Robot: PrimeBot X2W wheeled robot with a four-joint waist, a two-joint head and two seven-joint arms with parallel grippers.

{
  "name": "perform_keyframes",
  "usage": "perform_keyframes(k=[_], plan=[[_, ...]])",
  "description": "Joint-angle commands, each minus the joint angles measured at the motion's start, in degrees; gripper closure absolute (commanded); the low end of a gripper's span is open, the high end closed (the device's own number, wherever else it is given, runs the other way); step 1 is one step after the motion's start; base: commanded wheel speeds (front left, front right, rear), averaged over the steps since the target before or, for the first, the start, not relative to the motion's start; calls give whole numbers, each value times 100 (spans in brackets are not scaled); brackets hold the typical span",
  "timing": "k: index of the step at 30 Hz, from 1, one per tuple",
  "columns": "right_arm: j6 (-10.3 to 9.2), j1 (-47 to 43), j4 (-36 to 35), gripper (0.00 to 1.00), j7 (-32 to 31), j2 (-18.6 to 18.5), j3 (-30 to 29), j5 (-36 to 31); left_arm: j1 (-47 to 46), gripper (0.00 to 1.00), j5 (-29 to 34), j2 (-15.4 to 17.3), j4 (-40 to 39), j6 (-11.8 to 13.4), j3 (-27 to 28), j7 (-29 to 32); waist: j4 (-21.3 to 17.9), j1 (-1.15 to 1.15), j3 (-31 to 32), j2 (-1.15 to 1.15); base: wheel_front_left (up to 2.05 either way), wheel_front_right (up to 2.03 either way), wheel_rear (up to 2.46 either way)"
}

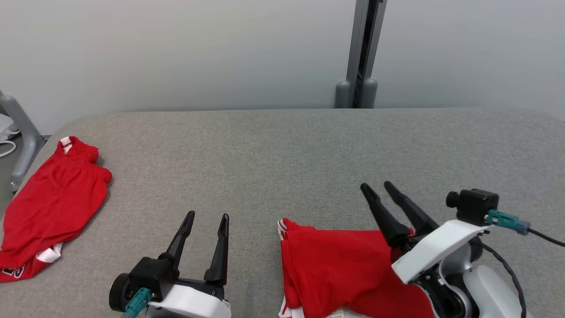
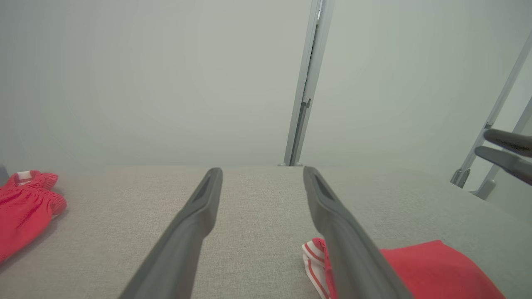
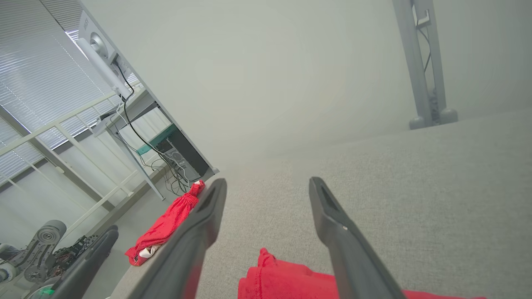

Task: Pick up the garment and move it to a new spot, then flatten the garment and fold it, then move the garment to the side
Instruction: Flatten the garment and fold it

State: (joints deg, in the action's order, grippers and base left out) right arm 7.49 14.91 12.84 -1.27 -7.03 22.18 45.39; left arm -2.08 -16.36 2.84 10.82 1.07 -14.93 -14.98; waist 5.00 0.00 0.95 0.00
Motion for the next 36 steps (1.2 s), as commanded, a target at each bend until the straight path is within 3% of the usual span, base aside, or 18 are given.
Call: perform_keyframes(k=[1,7,18,36], plan=[[-1,-699,-1310,0,90,-202,-1353,-2022,-35,0,31,18,-94,-7,60,-24,-253,0,-48,0,0,0,0],[-1,-1086,-1533,0,587,-172,-1603,-2539,-47,0,39,17,-117,4,74,-24,-324,0,-99,0,0,0,0],[-1,-1560,-1308,0,1550,103,-2018,-3300,-44,0,-39,18,-181,65,32,-24,-386,0,-141,0,0,0,0],[-1,-1671,-1491,0,1655,399,-2443,-3529,206,0,45,17,-521,260,76,-24,-347,0,-96,0,0,0,0]])
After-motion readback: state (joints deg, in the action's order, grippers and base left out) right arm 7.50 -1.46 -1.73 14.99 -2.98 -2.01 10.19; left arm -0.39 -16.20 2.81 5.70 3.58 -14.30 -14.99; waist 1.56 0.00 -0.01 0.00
